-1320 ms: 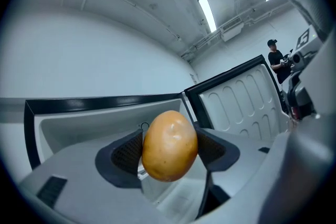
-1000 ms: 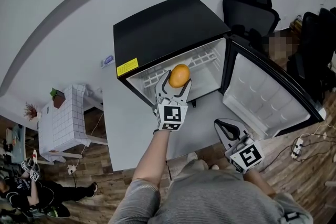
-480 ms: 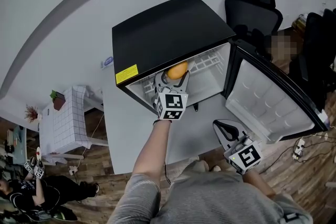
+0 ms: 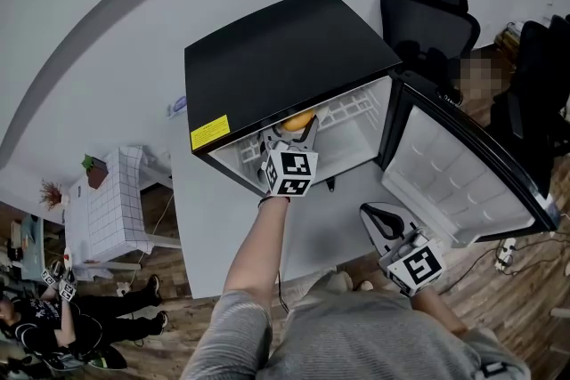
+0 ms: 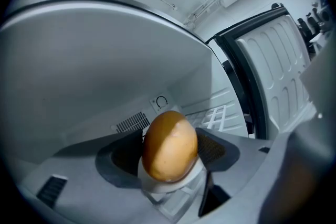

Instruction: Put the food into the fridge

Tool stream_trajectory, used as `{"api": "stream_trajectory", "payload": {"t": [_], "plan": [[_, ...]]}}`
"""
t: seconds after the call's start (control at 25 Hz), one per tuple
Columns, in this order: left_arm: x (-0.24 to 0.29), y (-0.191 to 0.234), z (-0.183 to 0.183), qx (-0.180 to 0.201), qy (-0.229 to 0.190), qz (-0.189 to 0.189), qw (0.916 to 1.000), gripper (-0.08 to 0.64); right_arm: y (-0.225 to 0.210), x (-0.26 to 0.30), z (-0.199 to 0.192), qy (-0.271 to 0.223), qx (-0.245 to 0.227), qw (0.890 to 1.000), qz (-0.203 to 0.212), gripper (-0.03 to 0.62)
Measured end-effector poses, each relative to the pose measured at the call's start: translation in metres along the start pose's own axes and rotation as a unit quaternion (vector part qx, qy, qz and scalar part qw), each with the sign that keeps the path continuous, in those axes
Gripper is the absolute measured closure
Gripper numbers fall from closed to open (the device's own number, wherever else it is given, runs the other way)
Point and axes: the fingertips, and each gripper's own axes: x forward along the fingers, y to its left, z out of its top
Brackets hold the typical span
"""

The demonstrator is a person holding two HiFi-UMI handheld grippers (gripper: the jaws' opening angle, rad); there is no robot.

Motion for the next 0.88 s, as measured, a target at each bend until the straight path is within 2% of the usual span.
{"api": "stream_trajectory", "payload": {"t": [0.24, 0.88], "plan": [[0.009, 0.003, -0.007, 0.001, 0.019, 0.004, 0.9998, 0.233, 0.000, 0.000, 0.000, 0.001, 0.002, 1.000, 0.001, 0.580], [0.010, 0.003, -0.007, -0.006, 0.019, 0.000, 0.9998, 0.229, 0.001, -0.010, 0.002, 0.002, -0.002, 1.000, -0.003, 0.580]]}}
